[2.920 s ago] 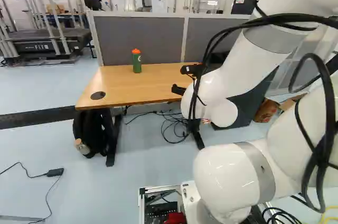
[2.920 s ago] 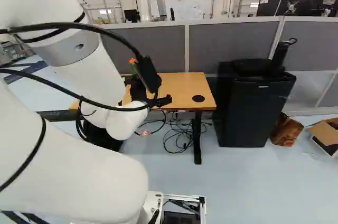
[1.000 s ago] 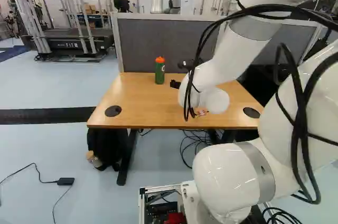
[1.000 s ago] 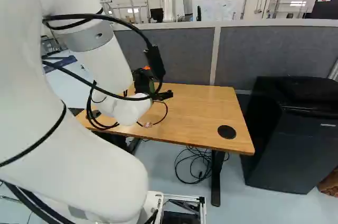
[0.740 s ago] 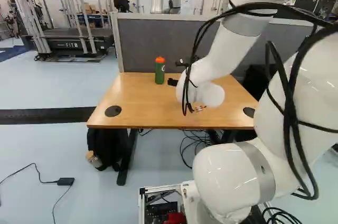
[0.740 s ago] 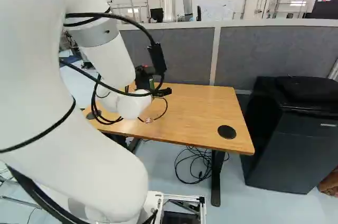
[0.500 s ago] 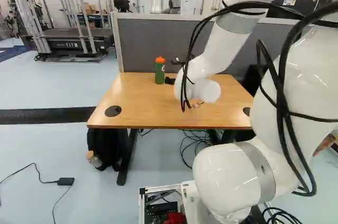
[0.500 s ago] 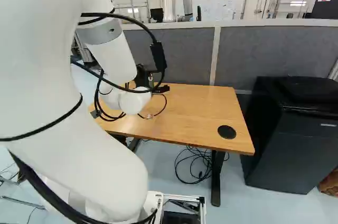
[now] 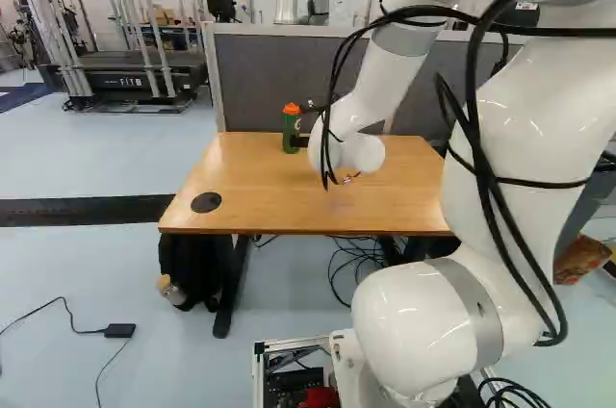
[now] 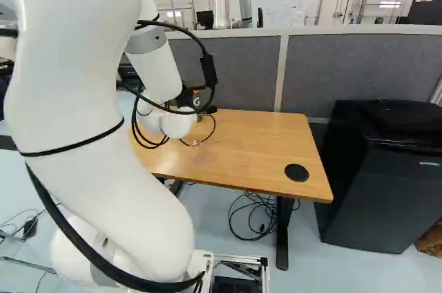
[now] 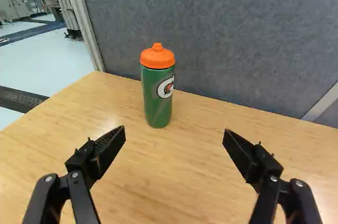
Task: Pick up the green bottle from the table
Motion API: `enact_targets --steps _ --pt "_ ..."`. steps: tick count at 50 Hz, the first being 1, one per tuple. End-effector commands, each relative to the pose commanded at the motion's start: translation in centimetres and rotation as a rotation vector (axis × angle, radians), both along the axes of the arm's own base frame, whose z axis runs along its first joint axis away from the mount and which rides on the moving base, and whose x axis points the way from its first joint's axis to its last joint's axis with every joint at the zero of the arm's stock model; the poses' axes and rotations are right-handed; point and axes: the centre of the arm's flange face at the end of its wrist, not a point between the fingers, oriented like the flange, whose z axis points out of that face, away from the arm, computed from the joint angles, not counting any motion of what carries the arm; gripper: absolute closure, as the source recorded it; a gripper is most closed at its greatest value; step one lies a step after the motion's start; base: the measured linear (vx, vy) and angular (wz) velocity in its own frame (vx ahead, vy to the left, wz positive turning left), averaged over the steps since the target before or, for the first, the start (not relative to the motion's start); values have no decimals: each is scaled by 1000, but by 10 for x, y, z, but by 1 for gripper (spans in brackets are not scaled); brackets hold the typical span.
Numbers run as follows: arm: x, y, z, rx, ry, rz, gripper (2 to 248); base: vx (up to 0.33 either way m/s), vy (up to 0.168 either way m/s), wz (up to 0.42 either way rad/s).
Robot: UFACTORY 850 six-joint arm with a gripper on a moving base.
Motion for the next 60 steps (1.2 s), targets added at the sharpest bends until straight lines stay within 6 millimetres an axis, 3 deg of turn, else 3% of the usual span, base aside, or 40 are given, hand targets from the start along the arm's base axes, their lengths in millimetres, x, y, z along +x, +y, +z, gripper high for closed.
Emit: enact_targets --steps 37,60 --pt "74 18 -37 12 -32 28 3 0 0 0" --pt "100 23 -57 31 -104 35 3 0 0 0"
